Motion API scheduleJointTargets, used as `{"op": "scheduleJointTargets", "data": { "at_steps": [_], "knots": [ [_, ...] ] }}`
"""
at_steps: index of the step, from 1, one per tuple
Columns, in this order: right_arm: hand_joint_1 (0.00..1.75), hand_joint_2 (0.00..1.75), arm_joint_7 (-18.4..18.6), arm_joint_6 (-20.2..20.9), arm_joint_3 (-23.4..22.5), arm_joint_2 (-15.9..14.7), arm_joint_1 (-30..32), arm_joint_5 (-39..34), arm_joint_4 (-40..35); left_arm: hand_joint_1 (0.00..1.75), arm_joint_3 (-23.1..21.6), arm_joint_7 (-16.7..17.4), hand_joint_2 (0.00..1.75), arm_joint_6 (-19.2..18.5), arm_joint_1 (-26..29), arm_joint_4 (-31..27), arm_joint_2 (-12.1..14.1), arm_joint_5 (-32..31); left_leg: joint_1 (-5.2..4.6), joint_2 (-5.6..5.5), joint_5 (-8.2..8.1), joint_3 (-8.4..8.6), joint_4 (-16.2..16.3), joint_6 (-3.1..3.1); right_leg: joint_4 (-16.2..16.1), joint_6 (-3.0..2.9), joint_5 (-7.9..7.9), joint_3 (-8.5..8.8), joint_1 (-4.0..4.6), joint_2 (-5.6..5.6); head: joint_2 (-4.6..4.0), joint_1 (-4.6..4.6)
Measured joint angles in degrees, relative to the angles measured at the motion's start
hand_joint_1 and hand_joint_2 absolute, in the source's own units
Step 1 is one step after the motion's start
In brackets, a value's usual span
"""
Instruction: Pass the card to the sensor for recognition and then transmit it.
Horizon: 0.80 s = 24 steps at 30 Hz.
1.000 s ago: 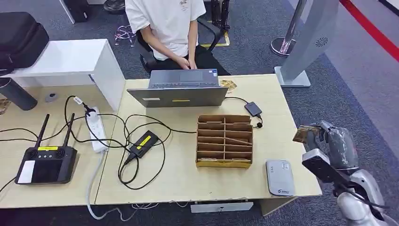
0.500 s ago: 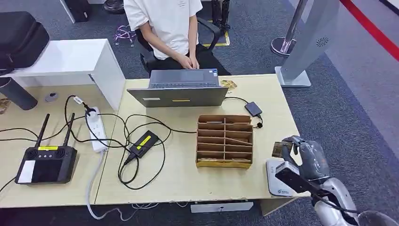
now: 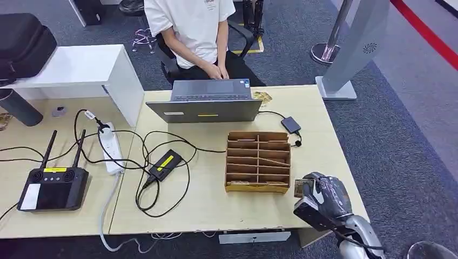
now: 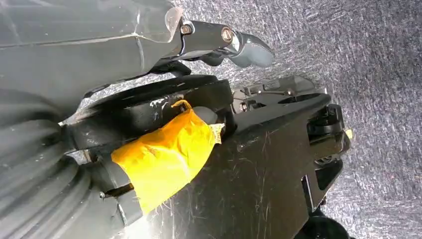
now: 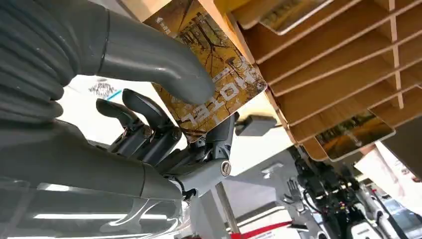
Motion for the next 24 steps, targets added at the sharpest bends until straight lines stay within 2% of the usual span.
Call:
{"op": "scheduleJointTargets", "data": {
  "at_steps": [15,24],
  "knots": [
    [1.75,1.75,0.5,-1.36,0.22,0.33,0.1,0.04,3.08,0.0,0.0,-0.09,1.75,-0.2,0.04,-0.11,0.13,-0.2,0.0,0.0,0.0,0.0,0.0,0.0,0.0,0.0,0.0,0.0,0.0,0.0,0.0,0.02],
    [1.75,1.75,0.35,-2.03,-1.86,0.33,0.22,-0.57,3.06,0.0,0.0,-0.7,1.75,-0.59,0.18,-0.11,0.33,-0.31,0.0,0.01,0.0,0.0,0.0,0.0,0.0,0.0,0.0,0.0,0.0,0.0,0.0,0.02]
  ]
}}
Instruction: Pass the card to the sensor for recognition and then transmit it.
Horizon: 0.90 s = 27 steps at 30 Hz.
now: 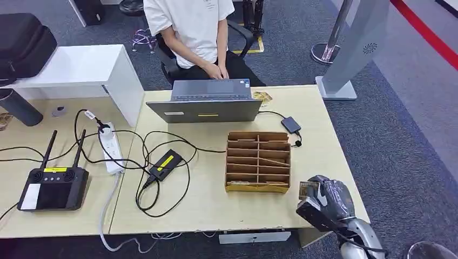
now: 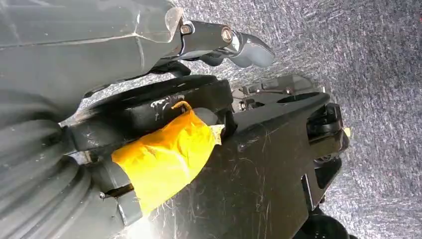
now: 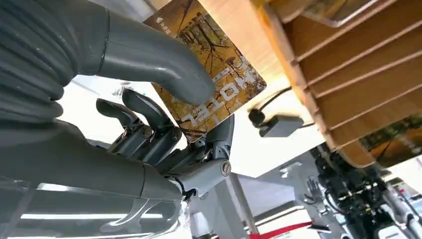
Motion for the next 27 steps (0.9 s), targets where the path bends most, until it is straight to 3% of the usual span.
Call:
{"op": "scheduleJointTargets", "data": {
  "at_steps": [8,17,27],
  "knots": [
    [1.75,1.75,-1.14,0.37,-1.18,-0.26,-0.79,-0.53,-1.27,0.0,0.0,0.37,1.75,-0.07,0.02,0.0,0.22,-0.02,0.0,0.03,0.0,-0.02,0.0,0.0,0.0,-0.01,0.01,-0.01,0.0,0.05,0.0,-0.02],
    [1.75,1.75,0.41,3.28,-0.81,-1.46,-6.02,-1.68,-5.18,0.0,0.0,1.03,1.75,-0.77,-0.01,0.0,0.33,0.0,0.0,0.03,0.02,0.0,0.01,-0.01,0.0,-0.03,0.03,0.0,0.0,0.02,0.0,0.0],
    [1.75,1.75,-0.28,-0.35,-0.48,-1.49,-5.35,-1.09,-0.48,0.0,0.0,1.05,1.75,-1.01,-0.01,0.0,0.33,0.15,0.0,0.03,0.0,-0.03,0.01,-0.01,0.0,-0.03,0.02,-0.03,0.0,0.03,0.0,0.0]
  ]
}}
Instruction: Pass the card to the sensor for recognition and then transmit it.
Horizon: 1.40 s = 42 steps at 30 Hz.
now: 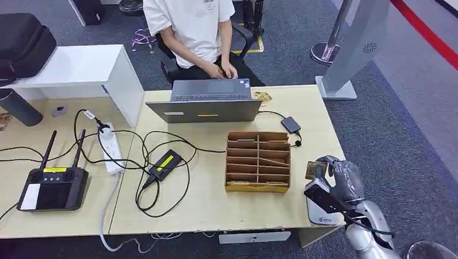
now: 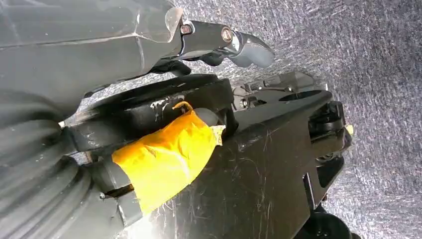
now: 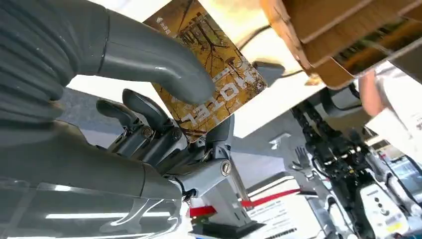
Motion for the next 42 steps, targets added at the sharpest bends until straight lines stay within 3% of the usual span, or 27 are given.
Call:
{"op": "scheduleJointTargets", "data": {
  "at_steps": [13,22,28,42],
  "knots": [
    [1.75,1.75,-0.07,-0.83,-0.63,-0.65,-0.8,0.52,1.25,0.0,0.0,0.09,1.75,-0.13,0.07,-0.02,0.24,-0.24,-0.01,0.0,0.01,-0.07,0.0,0.01,0.01,0.0,0.02,0.01,0.0,0.0,0.0,0.0],
    [1.75,1.75,3.82,4.52,0.83,-4.57,-13.79,0.09,-5.27,0.0,0.0,0.28,1.75,-0.44,0.04,-0.02,0.5,-0.5,-0.01,0.08,0.06,-0.08,0.04,-0.02,0.04,0.01,0.12,-0.07,-0.01,0.09,0.0,-0.02],
    [1.75,1.75,6.82,6.78,3.59,-5.64,-22.81,0.22,-6.54,0.0,0.0,0.63,1.75,-0.28,0.0,-0.04,0.48,-0.68,0.0,0.05,0.07,-0.07,0.05,-0.01,0.04,0.01,0.12,-0.09,0.0,0.06,0.0,-0.02],
    [1.75,1.75,8.27,6.14,6.82,-6.62,-26.82,-1.18,-7.52,0.0,0.0,0.68,1.75,-0.28,0.0,-0.13,0.48,-0.83,-0.01,0.05,0.07,-0.16,0.04,-0.01,0.05,0.02,0.14,-0.1,0.0,0.07,0.0,0.0]
  ]
}}
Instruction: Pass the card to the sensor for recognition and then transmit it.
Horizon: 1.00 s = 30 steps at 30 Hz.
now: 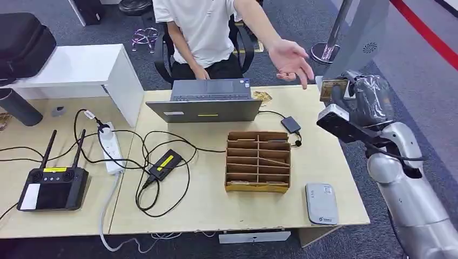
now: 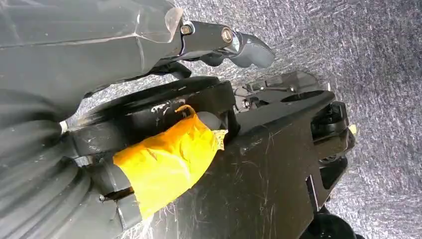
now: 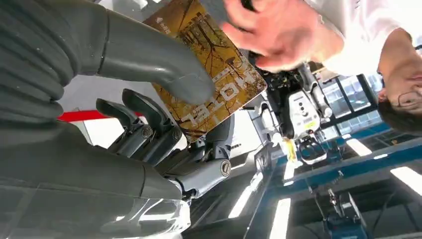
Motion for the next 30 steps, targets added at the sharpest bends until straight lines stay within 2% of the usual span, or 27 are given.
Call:
{"op": "scheduleJointTargets", "data": {
  "at_steps": [5,7,10,13,16,20,30],
  "knots": [
    [1.75,1.75,3.71,3.28,4.55,0.59,-11.88,-0.35,0.42,0.0,0.0,0.11,1.75,0.07,-0.05,-0.02,0.09,-0.7,0.02,0.05,0.09,-0.06,0.0,-0.13,0.07,-0.06,0.07,-0.16,0.01,0.11,0.0,0.0],
    [1.75,1.75,6.39,4.66,6.63,2.21,-16.92,0.84,1.12,0.0,-0.11,0.37,1.75,0.04,-0.08,-0.15,0.22,-1.61,0.03,0.0,0.13,-0.15,0.0,-0.17,0.16,-0.06,0.07,-0.21,0.03,0.03,0.0,0.0],
    [1.75,1.75,13.01,5.05,11.85,7.96,-26.76,8.03,5.87,0.0,-0.77,0.63,1.75,-0.68,-0.53,-0.22,0.57,-3.28,0.01,0.36,0.15,-0.17,0.0,-0.22,0.34,-0.17,0.14,-0.49,0.01,0.45,0.0,-0.04],
    [1.75,1.75,15.8,3.12,16.55,13.93,-32.87,12.2,12.01,0.0,-1.79,2.1,1.75,-1.16,-1.3,-0.39,0.52,-4.68,0.11,0.45,0.17,-0.07,-0.01,-0.25,0.34,-0.2,0.14,-0.51,0.09,0.52,0.0,-0.02],
    [1.75,1.75,15.6,-0.33,19.17,18.17,-34.58,13.27,18.21,0.0,-2.62,3.56,1.75,-1.22,-2.04,-0.81,0.24,-5.2,0.29,0.13,0.24,-0.13,-0.01,-0.36,0.33,-0.21,0.13,-0.45,0.22,0.24,0.0,0.0],
    [1.75,1.75,15.08,-1.99,20.8,20.68,-35.48,14.25,24.32,0.0,-3.08,3.74,1.75,-1.36,-2.13,-1.09,0.07,-5.48,0.37,0.03,0.27,-0.23,0.02,-0.41,0.32,-0.21,0.14,-0.44,0.21,0.13,0.0,0.0],
    [1.75,1.75,13.74,-3.17,22.31,21.46,-34.87,15.04,31.91,0.0,-3.52,3.74,1.75,-1.55,-2.13,-1.09,0.0,-5.66,0.35,-0.01,0.26,-0.33,0.2,-0.4,0.29,-0.21,0.17,-0.46,0.21,0.09,0.0,0.0]
  ]
}}
